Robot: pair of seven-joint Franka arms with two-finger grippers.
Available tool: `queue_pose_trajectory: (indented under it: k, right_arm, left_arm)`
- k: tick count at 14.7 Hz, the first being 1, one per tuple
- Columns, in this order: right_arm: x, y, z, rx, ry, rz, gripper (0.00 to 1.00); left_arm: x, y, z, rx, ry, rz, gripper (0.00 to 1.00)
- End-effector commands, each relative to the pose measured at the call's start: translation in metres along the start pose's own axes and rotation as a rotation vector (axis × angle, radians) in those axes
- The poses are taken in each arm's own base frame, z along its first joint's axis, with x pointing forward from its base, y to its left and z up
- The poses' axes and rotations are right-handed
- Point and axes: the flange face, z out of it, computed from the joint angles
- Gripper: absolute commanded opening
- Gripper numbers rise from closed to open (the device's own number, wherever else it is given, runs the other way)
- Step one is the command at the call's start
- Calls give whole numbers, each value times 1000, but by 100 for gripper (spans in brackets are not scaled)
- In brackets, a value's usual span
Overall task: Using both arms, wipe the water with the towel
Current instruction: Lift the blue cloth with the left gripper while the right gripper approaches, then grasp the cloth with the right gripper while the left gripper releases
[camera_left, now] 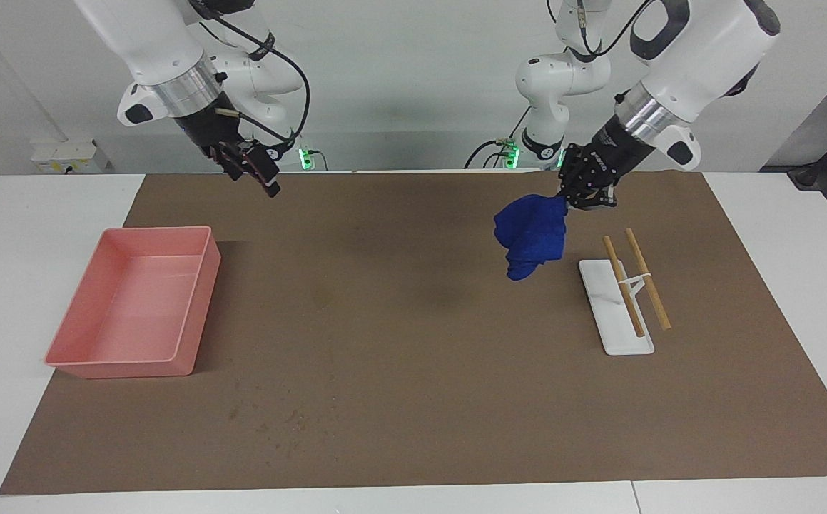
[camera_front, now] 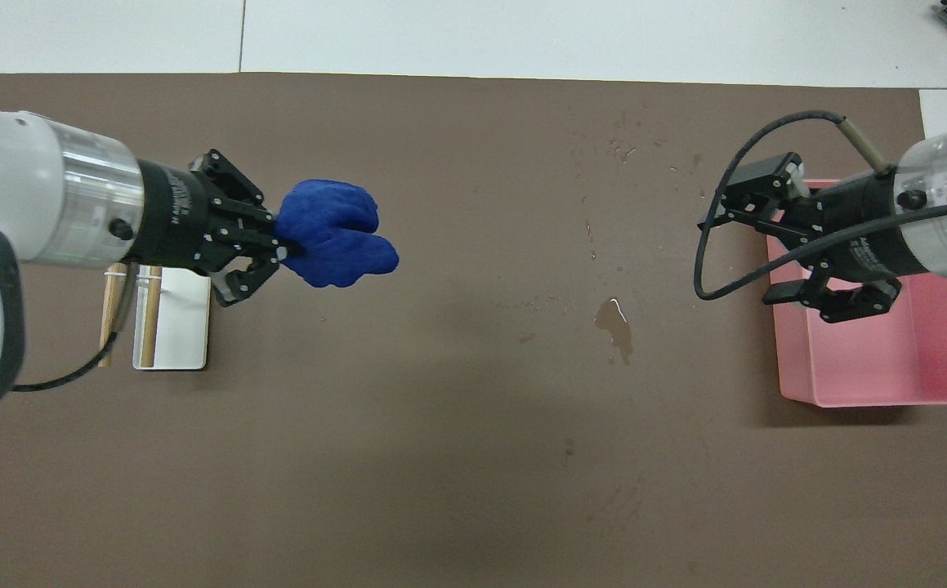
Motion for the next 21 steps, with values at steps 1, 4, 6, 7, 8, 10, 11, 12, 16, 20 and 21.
queue_pose_trajectory:
  k: [1, 4, 6, 7, 8, 10, 11, 12, 16, 20, 21]
  right_arm:
    - [-19, -27, 19, 79, -61, 156, 100]
    - [-29, -48, 46, 92, -113, 259, 100]
    - [-34, -54, 65, 80, -157, 307, 100]
    - [-38, -59, 68, 101, -168, 338, 100]
    - [-41, -63, 69, 118, -187, 377, 100]
    - [-43, -71, 80, 135, -193, 411, 100]
    - [-48, -74, 89, 134, -193, 429, 100]
    - [-52, -77, 96, 146, -193, 453, 100]
    - [-58, -98, 117, 214, -217, 501, 99]
    - [-54, -98, 116, 222, -212, 496, 0]
    - [-53, -99, 113, 226, -208, 489, 0]
  left_arm:
    - [-47, -32, 20, -32, -57, -143, 0]
    - [-79, -59, 37, -42, -93, -203, 0]
    - [-85, -62, 39, -58, -116, -254, 0]
    - [-86, -59, 37, -71, -136, -322, 0]
    - [-86, -57, 37, -80, -152, -376, 0]
    - [-90, -56, 35, -94, -176, -400, 0]
    - [-94, -60, 38, -98, -188, -401, 0]
    - [-97, -63, 40, -103, -197, -402, 0]
    - [-105, -66, 39, -125, -236, -414, 0]
    - [-107, -68, 39, -137, -227, -398, 0]
    - [-107, -68, 39, -141, -223, -393, 0]
